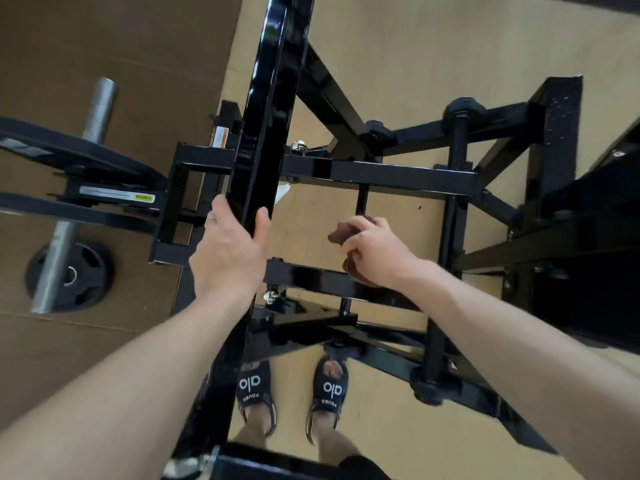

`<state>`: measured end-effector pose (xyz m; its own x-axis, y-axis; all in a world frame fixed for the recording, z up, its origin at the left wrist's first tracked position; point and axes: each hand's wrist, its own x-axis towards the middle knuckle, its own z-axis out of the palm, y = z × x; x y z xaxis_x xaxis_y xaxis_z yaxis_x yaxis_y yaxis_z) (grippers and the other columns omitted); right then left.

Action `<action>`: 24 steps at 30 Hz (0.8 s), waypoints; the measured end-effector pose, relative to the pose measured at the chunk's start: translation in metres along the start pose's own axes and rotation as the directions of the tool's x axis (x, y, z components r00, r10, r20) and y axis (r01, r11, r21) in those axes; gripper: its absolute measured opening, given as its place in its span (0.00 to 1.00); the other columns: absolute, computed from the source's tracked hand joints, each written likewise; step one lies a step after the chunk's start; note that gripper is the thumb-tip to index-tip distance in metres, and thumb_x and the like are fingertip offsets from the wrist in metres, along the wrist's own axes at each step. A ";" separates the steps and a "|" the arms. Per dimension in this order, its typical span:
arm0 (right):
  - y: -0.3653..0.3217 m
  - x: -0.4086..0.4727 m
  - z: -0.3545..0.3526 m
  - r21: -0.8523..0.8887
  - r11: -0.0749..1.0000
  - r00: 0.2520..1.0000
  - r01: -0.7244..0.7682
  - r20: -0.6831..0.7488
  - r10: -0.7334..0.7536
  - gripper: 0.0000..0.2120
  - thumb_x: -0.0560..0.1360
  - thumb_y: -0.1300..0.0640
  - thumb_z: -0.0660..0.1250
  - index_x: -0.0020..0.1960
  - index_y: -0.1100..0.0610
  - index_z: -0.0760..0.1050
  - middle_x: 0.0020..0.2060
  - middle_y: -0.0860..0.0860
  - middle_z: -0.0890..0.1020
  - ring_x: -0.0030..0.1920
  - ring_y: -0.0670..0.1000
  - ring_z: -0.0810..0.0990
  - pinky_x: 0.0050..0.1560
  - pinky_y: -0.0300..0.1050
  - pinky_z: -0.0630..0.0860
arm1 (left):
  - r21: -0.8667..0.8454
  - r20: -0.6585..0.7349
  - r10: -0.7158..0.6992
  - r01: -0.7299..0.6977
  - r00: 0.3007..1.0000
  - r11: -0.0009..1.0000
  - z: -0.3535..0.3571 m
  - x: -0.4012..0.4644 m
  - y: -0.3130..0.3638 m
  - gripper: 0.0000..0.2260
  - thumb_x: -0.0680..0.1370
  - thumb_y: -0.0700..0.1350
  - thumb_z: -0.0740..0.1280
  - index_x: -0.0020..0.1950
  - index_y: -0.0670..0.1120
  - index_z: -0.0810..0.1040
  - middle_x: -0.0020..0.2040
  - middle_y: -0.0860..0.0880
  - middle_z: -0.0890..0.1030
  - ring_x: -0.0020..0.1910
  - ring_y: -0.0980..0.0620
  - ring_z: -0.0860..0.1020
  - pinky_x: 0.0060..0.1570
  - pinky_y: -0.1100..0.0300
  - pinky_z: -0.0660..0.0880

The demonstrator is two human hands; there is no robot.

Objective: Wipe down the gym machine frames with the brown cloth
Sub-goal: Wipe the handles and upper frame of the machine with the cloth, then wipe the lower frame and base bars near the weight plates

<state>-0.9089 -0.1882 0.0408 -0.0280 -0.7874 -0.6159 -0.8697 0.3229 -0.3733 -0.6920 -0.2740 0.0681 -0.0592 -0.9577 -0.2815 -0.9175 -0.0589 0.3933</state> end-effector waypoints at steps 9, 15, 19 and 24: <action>-0.110 -0.115 -0.098 0.686 0.725 0.979 -0.063 -0.098 0.178 0.10 0.82 0.56 0.68 0.56 0.44 0.85 0.62 0.45 0.76 0.61 0.50 0.76 0.54 0.41 0.74 | -0.087 0.543 0.041 0.008 0.839 0.996 -0.096 -0.008 -0.011 0.40 0.80 0.65 0.62 0.84 0.52 0.44 0.83 0.46 0.54 0.80 0.42 0.59 0.73 0.48 0.64; -0.214 -0.161 -0.118 0.840 0.541 0.993 -0.042 -0.023 0.113 0.11 0.85 0.49 0.61 0.62 0.39 0.80 0.60 0.45 0.83 0.59 0.48 0.82 0.53 0.44 0.81 | -0.519 0.797 0.200 0.475 0.570 0.711 -0.201 -0.059 -0.011 0.39 0.74 0.76 0.56 0.73 0.49 0.74 0.65 0.47 0.82 0.64 0.48 0.80 0.69 0.47 0.72; -0.273 -0.178 -0.122 0.864 0.494 0.990 -0.098 0.035 0.137 0.14 0.86 0.43 0.55 0.52 0.40 0.79 0.56 0.48 0.84 0.57 0.50 0.83 0.61 0.56 0.81 | -0.594 0.773 0.318 0.451 0.549 0.666 -0.247 -0.077 -0.017 0.28 0.78 0.70 0.60 0.69 0.54 0.78 0.64 0.48 0.83 0.63 0.49 0.82 0.62 0.51 0.75; -0.303 -0.198 -0.124 0.882 0.466 0.997 -0.072 0.055 0.051 0.16 0.86 0.42 0.51 0.69 0.33 0.73 0.62 0.41 0.79 0.54 0.44 0.83 0.50 0.50 0.85 | -0.613 0.699 0.167 0.461 0.696 0.642 -0.281 -0.091 -0.034 0.17 0.81 0.53 0.68 0.66 0.46 0.78 0.58 0.46 0.85 0.55 0.48 0.85 0.45 0.57 0.82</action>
<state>-0.7013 -0.1955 0.3621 -0.0449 -0.7398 -0.6713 0.0316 0.6706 -0.7411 -0.5449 -0.2639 0.3259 -0.4692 -0.4794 -0.7417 -0.3753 -0.6520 0.6589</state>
